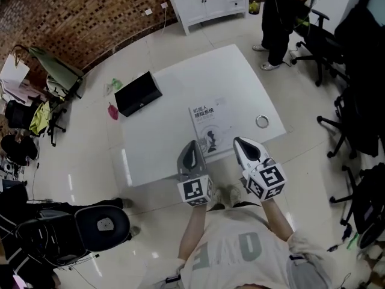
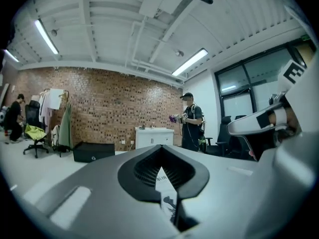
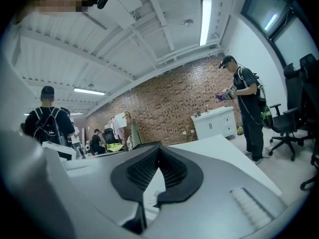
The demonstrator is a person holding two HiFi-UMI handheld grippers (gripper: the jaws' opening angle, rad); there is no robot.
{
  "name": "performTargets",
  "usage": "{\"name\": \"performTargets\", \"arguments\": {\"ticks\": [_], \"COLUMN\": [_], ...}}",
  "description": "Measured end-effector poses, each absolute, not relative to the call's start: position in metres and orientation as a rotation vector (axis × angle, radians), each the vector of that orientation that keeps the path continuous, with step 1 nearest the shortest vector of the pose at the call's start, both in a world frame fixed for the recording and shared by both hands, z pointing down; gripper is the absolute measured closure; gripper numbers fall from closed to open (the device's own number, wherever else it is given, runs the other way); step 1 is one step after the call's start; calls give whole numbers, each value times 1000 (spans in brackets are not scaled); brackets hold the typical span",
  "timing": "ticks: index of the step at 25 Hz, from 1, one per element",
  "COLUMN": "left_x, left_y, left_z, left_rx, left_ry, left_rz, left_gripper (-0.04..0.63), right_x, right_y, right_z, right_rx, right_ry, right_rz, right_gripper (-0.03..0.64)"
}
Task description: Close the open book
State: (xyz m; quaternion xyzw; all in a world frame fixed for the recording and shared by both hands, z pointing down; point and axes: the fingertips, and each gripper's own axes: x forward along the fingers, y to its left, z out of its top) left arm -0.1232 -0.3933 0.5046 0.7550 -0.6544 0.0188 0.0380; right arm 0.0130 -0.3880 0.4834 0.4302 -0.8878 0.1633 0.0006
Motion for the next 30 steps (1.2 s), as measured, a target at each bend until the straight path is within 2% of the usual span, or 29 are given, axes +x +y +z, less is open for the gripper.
{"name": "performTargets", "arguments": {"ticks": [9,13,18,24,30], "left_x": [-192,-210,-221,-186,-103], "left_y": [-358,-340,-315,-247,-123], "left_z": [415,408,404,393,427], "left_rx": [2418,2426,2443,2492,2470], "left_ry": [-2078,-2088,-2055,-2065,-2023], "left_rz": [-93,-64,-189,-159,-144], "left_gripper": [578,578,578,578,578], "right_x": [-52,-65,-74,-55,29], "right_y": [-382,-358,-333,-262,-139], "right_z": [446,465,462,441,483], "right_rx": [1224,1199,1225,1230,1289], "right_ry": [-2908,-2857,-2855,-2918,-2829], "right_rz": [442,488,460,354,381], "right_gripper": [614,614,614,615,614]}}
